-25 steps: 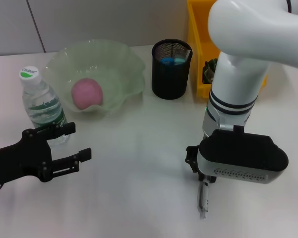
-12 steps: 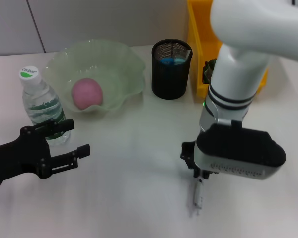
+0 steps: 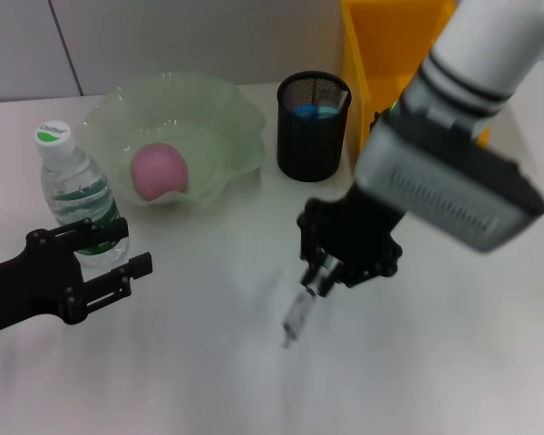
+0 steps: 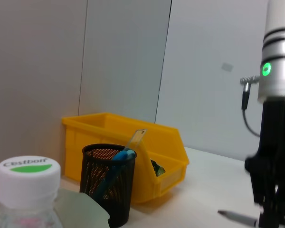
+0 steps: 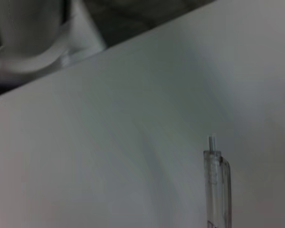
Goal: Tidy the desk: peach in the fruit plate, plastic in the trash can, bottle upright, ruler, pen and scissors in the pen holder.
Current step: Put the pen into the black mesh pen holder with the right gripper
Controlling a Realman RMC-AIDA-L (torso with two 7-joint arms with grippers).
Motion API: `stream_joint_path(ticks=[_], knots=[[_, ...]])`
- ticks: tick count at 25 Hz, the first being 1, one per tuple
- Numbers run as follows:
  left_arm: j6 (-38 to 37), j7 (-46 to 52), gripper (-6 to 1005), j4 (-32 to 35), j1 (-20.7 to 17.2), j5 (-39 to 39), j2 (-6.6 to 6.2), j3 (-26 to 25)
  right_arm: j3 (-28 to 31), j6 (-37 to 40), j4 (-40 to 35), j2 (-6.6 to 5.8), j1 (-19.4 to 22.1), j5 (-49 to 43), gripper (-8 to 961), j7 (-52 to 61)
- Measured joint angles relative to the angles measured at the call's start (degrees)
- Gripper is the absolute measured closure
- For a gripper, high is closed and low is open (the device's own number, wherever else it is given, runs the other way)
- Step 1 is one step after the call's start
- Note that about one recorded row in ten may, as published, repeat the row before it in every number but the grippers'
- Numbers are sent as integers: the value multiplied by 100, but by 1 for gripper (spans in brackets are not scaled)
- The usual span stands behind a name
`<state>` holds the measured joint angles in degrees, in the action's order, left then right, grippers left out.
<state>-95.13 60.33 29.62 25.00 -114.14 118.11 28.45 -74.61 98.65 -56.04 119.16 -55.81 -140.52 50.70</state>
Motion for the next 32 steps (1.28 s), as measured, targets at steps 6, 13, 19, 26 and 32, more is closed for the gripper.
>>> stream_joint_path(ticks=[6, 13, 19, 26, 32], knots=[[-12, -2, 410, -15, -47, 22, 14, -49, 1525, 559, -87, -17, 135, 554, 830, 283], [-139, -4, 409, -59, -143, 178, 22, -51, 2928, 612, 15, -160, 688, 2099, 830, 802], [-612, -13, 408, -66, -240, 420, 36, -29, 3163, -203, 61, -96, 1326, 3718, 829, 1798], [-674, -41, 408, -178, -207, 424, 37, 104, 3203, -1104, 386, -61, 1533, 4836, 829, 2487], [-645, -439, 407, -433, -197, 423, 34, 234, 3026, -2146, 724, 26, 1570, 5280, 828, 2680]])
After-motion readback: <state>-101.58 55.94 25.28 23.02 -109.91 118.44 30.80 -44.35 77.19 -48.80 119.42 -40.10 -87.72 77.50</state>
